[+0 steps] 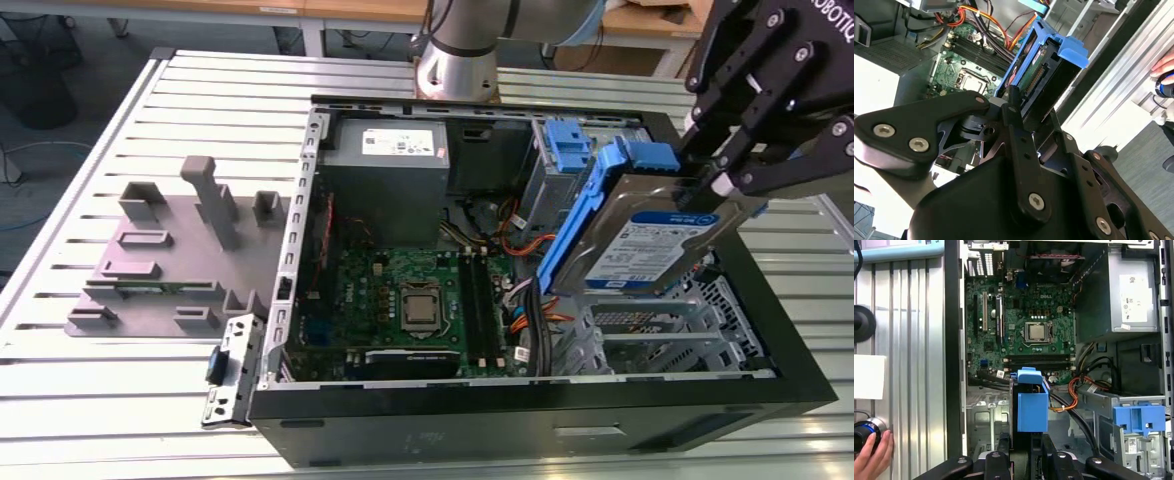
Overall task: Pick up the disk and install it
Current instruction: 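Pick up the disk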
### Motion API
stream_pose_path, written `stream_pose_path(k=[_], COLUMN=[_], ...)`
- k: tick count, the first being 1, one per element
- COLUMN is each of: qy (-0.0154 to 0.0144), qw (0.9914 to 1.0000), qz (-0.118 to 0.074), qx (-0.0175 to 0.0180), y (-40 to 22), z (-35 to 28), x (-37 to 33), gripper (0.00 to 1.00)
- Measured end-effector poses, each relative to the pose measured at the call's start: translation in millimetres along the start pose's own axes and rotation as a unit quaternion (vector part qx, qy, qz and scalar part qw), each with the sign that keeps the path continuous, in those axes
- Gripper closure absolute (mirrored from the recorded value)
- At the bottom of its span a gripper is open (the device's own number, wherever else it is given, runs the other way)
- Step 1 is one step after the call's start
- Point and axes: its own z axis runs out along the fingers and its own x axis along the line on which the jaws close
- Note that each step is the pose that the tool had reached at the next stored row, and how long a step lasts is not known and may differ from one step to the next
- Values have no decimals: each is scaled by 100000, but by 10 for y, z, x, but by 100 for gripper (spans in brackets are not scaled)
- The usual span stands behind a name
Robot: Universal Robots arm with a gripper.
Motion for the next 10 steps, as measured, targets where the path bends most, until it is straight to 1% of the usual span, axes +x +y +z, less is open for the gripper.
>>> stream_pose_path(k=[6, 10], qy=[-14, -9], qw=[100000, 100000], qz=[39, 78], qx=[1, -16], y=[-35, -70], z=[2, 3], x=[90, 134], gripper=[65, 65])
